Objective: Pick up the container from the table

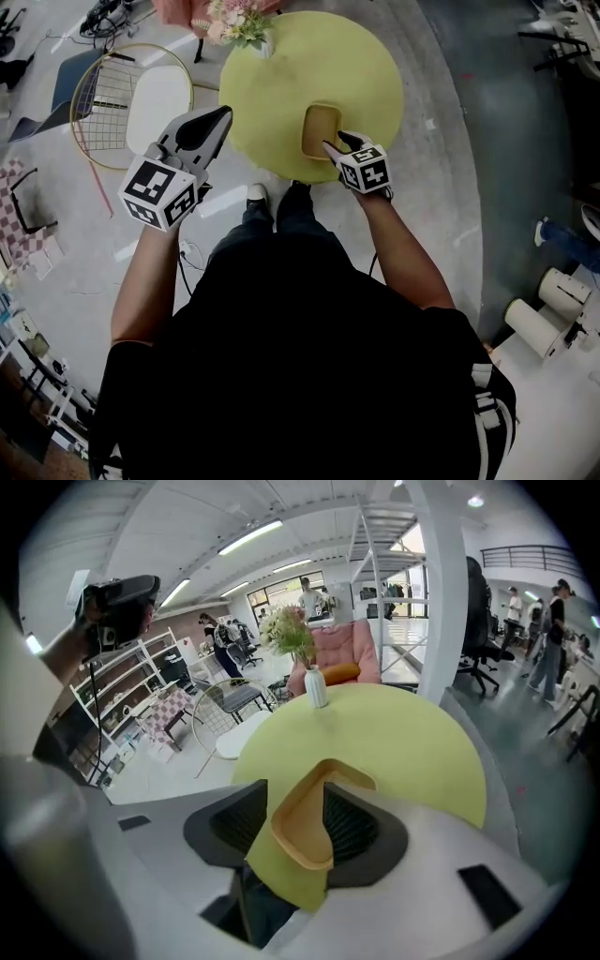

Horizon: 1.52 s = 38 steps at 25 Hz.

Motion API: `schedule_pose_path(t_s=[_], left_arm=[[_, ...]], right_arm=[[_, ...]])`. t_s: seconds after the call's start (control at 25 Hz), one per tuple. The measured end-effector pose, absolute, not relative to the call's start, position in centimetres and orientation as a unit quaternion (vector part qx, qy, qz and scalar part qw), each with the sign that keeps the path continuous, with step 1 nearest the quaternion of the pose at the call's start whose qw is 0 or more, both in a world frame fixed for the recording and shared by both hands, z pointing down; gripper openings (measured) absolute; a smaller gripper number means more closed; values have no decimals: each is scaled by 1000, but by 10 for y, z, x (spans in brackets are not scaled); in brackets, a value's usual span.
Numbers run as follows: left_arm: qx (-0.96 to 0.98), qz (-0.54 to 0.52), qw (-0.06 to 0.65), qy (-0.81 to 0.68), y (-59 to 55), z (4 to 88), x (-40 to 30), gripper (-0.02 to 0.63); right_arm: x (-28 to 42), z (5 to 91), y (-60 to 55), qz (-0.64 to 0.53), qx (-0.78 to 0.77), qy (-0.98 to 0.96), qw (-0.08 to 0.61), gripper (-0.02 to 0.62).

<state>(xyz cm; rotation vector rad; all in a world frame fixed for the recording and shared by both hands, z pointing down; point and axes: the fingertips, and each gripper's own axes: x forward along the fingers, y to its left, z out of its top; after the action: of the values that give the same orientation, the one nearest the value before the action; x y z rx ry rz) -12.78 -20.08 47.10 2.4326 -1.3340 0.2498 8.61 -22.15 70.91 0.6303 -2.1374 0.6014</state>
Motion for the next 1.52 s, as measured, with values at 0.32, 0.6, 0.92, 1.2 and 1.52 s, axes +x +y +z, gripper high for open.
schedule_pose_path(t_s=[0.32, 0.6, 0.92, 1.2, 1.52], left_arm=[[853, 93, 192, -477, -202, 486, -127, 17], [852, 92, 197, -477, -207, 493, -127, 17], [846, 98, 206, -481, -207, 504, -134, 17], [843, 102, 211, -483, -207, 509, -138, 17], [840, 106, 219, -485, -202, 515, -147, 17]], right_arm=[[83, 742, -201, 253, 202, -838, 440, 209], [83, 769, -188, 246, 163, -829, 475, 222], [81, 799, -170, 198, 108, -817, 531, 229], [86, 826, -164, 94, 62, -797, 593, 229], [82, 848, -160, 44, 31, -783, 620, 215]])
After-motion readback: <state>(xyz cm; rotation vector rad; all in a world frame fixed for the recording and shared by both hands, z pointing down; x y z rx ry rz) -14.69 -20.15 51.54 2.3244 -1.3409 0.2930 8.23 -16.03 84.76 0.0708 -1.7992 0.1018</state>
